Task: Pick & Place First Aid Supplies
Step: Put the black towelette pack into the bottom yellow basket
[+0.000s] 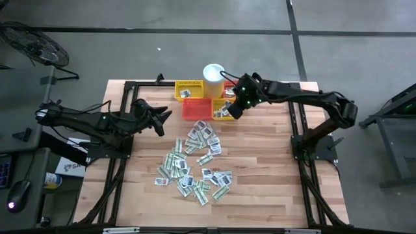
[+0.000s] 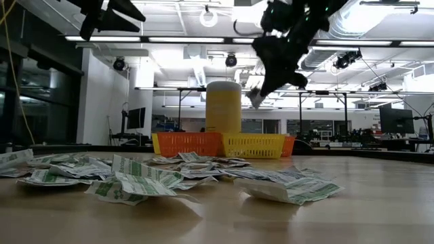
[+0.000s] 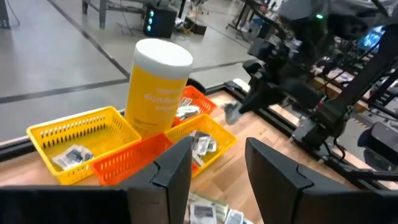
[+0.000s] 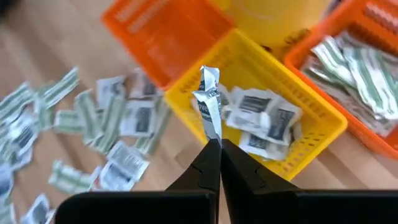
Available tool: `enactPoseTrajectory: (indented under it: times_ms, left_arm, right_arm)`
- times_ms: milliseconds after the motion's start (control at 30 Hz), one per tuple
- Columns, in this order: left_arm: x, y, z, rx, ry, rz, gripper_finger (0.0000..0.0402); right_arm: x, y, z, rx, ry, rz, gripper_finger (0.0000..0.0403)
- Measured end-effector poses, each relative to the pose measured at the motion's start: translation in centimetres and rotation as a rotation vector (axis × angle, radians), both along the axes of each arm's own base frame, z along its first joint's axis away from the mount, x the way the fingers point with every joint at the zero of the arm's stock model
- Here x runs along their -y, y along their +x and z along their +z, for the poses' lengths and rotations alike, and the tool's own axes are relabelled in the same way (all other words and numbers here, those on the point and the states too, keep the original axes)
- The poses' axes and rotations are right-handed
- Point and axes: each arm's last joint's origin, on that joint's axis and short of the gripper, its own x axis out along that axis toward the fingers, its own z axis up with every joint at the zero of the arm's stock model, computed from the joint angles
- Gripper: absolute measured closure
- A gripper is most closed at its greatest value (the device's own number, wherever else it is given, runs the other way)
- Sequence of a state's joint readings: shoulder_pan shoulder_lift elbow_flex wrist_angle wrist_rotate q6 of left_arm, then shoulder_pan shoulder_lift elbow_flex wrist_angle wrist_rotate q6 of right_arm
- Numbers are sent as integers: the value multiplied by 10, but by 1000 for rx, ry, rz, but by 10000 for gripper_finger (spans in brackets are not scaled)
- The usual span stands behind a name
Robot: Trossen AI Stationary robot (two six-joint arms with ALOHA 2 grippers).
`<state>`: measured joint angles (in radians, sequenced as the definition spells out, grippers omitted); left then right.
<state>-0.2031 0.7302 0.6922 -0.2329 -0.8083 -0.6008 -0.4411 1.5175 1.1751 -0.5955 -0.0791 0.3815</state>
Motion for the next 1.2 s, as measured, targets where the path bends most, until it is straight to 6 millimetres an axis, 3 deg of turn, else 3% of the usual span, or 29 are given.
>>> enactPoseTrajectory:
  times_ms: [267,600,967,1200]
  left_arm:
    - [1,0,-1,-6,-22,-29,253]
    - [1,-1,-6,-25,-61,-29,253]
    - [1,-2,-7,-33,-70,-28,253]
    - [2,-1,-7,-40,-81,-63,253]
  right_arm:
    - [20,16,-34,-11,120,-116,403]
    - [26,27,-63,-59,195,-204,403]
    - [27,29,-65,-42,231,-265,400]
    - [27,29,-65,-41,241,-291,350]
